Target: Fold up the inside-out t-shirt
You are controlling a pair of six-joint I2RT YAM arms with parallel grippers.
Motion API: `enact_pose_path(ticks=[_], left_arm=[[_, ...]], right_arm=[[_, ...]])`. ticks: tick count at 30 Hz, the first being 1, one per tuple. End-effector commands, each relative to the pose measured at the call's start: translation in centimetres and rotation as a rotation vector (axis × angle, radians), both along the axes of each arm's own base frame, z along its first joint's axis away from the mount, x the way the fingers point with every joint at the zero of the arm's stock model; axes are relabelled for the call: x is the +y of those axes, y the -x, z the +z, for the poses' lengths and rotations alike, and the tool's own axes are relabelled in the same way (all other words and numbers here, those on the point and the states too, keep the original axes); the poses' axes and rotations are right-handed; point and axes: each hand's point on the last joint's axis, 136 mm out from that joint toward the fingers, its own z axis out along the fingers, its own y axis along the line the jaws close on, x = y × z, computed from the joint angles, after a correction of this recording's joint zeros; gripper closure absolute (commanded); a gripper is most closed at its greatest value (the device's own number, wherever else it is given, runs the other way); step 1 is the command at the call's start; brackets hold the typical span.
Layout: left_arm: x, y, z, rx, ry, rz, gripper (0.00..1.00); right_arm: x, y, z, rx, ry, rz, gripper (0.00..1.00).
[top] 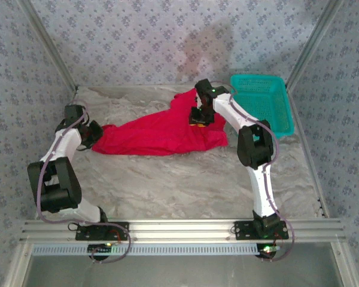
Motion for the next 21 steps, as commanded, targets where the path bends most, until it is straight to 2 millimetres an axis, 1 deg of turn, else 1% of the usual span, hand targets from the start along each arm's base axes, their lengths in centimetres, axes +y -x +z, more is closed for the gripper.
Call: enact_pose_path(ticks=[1, 3, 4, 5, 6, 7, 8, 10, 11, 12, 13, 15, 16, 18, 20, 21], left_arm=[[-0.2, 0.0, 0.6, -0.002, -0.007, -0.018, 1.0], [-0.1, 0.1, 0.7, -0.001, -0.009, -0.019, 1.0], [0.0, 0.1, 0.8, -0.004, -0.007, -0.016, 1.0], [0.1, 0.0, 1.1, -0.01, -0.003, -0.014, 1.0], [0.2, -0.1, 1.5, -0.02, 0.004, -0.01, 1.0], [0.3, -0.4, 2.1, -0.034, 0.009, -0.007, 1.0], [0.5, -0.8, 3.0, -0.054, 0.019, 0.0, 1.0], [1.0, -2.1, 5.5, -0.108, 0.042, 0.011, 1.0], [1.2, -3.0, 7.6, -0.153, 0.061, 0.014, 1.0], [1.2, -3.9, 10.0, -0.199, 0.089, 0.012, 1.0], [1.4, -4.7, 12.2, -0.244, 0.107, 0.018, 1.0], [2.0, -5.9, 17.9, -0.359, 0.129, 0.029, 1.0], [2.2, -6.1, 20.3, -0.404, 0.132, 0.036, 1.0], [2.8, -6.0, 25.9, -0.515, 0.128, 0.051, 1.0], [3.1, -5.1, 30.5, -0.615, 0.111, 0.062, 1.0], [3.3, -4.3, 32.7, -0.666, 0.099, 0.071, 1.0]], right_arm=[[0.1, 0.0, -0.2, 0.011, 0.013, 0.007, 0.8], [0.0, -0.1, 0.2, 0.006, 0.017, 0.005, 0.97], [-0.2, -0.1, 0.6, 0.002, 0.021, 0.001, 1.0], [-0.4, -0.3, 1.3, -0.007, 0.022, -0.003, 1.0], [-0.5, -0.5, 2.4, -0.024, 0.017, -0.007, 1.0], [-0.7, -0.8, 3.9, -0.048, 0.01, -0.013, 1.0], [-1.3, -1.4, 6.0, -0.083, -0.001, -0.027, 1.0], [-2.8, -2.7, 11.4, -0.182, -0.035, -0.069, 1.0], [-4.0, -3.4, 14.6, -0.243, -0.057, -0.102, 1.0], [-5.4, -3.9, 19.0, -0.328, -0.101, -0.148, 1.0], [-6.5, -4.1, 21.4, -0.37, -0.135, -0.182, 1.0], [-8.8, -3.8, 28.1, -0.49, -0.275, -0.26, 1.0], [-9.8, -3.3, 30.9, -0.539, -0.336, -0.291, 1.0], [-11.7, -1.5, 36.7, -0.657, -0.444, -0.329, 1.0], [-13.0, 1.0, 41.0, -0.761, -0.496, -0.343, 1.0], [-13.5, 2.4, 42.6, -0.799, -0.513, -0.344, 1.0]])
